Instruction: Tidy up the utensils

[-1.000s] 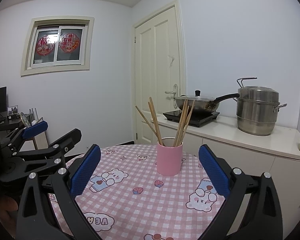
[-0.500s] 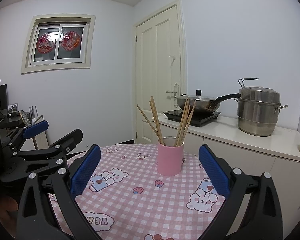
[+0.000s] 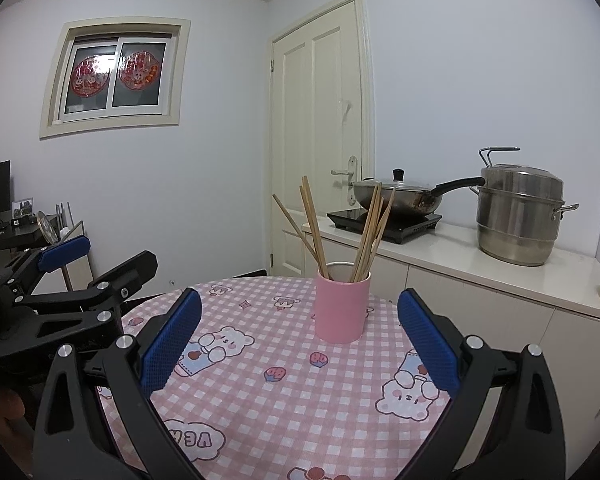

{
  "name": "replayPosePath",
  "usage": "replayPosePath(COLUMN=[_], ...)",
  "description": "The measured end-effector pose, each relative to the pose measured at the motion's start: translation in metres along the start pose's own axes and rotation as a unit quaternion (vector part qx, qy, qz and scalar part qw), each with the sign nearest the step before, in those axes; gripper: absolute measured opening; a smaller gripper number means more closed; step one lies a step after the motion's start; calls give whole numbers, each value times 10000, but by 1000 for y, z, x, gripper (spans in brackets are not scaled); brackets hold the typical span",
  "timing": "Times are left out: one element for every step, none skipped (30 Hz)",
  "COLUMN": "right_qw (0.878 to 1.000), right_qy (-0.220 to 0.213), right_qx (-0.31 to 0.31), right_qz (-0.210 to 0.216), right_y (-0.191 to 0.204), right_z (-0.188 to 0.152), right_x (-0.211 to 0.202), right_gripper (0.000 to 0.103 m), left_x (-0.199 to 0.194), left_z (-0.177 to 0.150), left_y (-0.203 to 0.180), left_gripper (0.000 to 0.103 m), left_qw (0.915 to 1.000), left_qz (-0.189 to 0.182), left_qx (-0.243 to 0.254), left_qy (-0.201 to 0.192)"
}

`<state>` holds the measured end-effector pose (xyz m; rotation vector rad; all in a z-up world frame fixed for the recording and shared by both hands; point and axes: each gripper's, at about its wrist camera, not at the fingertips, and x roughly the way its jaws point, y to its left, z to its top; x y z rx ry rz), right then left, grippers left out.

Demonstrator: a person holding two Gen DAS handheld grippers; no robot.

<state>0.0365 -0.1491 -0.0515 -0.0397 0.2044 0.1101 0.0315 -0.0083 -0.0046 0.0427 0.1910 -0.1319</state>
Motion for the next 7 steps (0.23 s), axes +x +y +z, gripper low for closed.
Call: replayPosePath(right_qw=[10000,10000,10000,10000,10000,9999,9998], right_qy=[8,20,38,53,80,113,176], right_qx=[3,4,3,5,19,39,66], right_qz=[6,9,15,23,41,67,99], right_y=[0,0,0,0,0,0,-1], right_z=[0,0,0,-1,-2,-3,-4], right_x=[1,2,4,5,7,9,12], right_gripper=[95,95,95,95,95,95,95], left_x=[1,3,5,6,8,11,13], left_z=[-1,-2,-3,-4,-5,-7,-8], left_y=[0,1,1,2,2,3,4], left_gripper=[97,97,97,97,97,97,97], left_qw=[10000,10000,10000,9999,9999,9998,9996], left_qz=[6,21,39,48,55,62,64], left_qx=[1,-2,-8,-12,-24,-55,-78], left_qy=[16,45,75,106,150,204,249])
